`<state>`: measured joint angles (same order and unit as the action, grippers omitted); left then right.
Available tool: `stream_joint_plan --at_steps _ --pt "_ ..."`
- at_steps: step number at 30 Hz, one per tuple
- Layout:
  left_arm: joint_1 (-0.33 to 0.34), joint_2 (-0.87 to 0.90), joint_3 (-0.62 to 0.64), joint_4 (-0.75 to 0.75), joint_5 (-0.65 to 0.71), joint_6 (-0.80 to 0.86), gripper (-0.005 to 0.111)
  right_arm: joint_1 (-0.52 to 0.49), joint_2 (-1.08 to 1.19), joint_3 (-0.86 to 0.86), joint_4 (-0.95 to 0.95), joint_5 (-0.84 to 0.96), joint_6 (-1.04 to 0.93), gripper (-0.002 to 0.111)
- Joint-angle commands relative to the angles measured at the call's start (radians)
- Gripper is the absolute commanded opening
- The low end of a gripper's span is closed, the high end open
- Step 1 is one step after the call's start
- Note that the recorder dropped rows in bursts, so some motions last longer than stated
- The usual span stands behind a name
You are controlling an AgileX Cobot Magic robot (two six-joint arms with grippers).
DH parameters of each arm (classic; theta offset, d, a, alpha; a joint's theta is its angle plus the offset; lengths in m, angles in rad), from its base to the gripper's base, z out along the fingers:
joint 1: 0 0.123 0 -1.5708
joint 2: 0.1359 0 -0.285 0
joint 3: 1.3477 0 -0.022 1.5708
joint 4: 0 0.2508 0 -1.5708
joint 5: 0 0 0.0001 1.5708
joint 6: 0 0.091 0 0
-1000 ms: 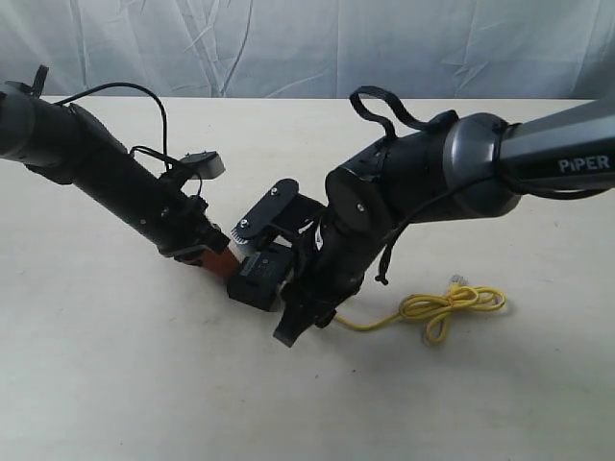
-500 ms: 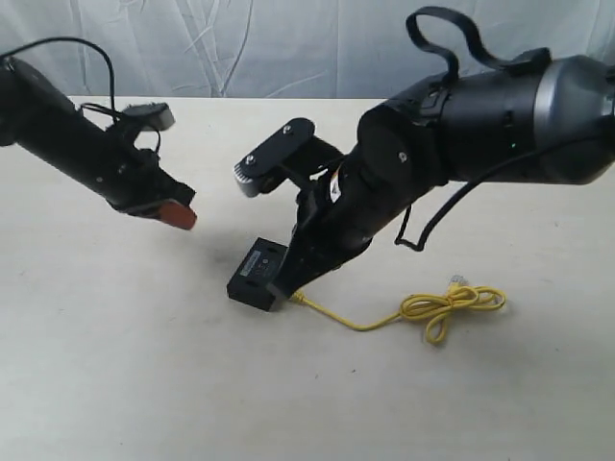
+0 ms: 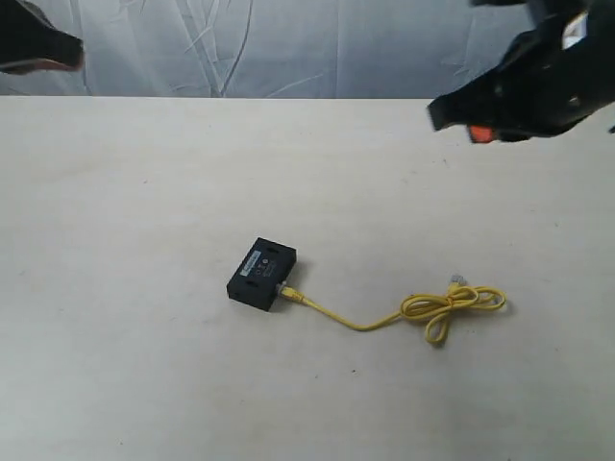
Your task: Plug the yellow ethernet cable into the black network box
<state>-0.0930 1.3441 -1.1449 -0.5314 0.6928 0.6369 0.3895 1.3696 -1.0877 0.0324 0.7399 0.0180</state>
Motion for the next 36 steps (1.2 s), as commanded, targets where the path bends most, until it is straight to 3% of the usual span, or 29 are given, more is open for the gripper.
stream_joint_plan --at_steps 1,4,8,12,14,32,36 --pt "0.087 -0.263 0.122 0.01 -0.1 -0.034 0.0 -0.088 -0.191 0.064 -0.01 0.014 0.019 0.0" --pt "0.168 -0.54 0.277 0.026 -0.121 -0.034 0.0 -0.09 -0.424 0.17 -0.025 0.006 0.021 0.0" --pt "0.171 -0.834 0.451 0.019 -0.13 -0.034 0.0 -0.09 -0.713 0.344 -0.023 -0.065 0.021 0.0" --pt "0.171 -1.005 0.566 0.038 -0.13 -0.032 0.0 -0.09 -0.986 0.552 -0.06 -0.214 0.021 0.0" --pt "0.171 -1.036 0.572 0.035 -0.098 -0.032 0.0 -0.09 -1.05 0.627 -0.041 -0.35 0.021 0.0" --pt "0.171 -1.043 0.572 0.035 -0.102 -0.032 0.0 -0.09 -1.097 0.641 -0.023 -0.34 0.021 0.0" --pt "0.171 -1.043 0.572 0.035 -0.102 -0.032 0.0 -0.156 -1.157 0.671 -0.025 -0.353 0.021 0.0"
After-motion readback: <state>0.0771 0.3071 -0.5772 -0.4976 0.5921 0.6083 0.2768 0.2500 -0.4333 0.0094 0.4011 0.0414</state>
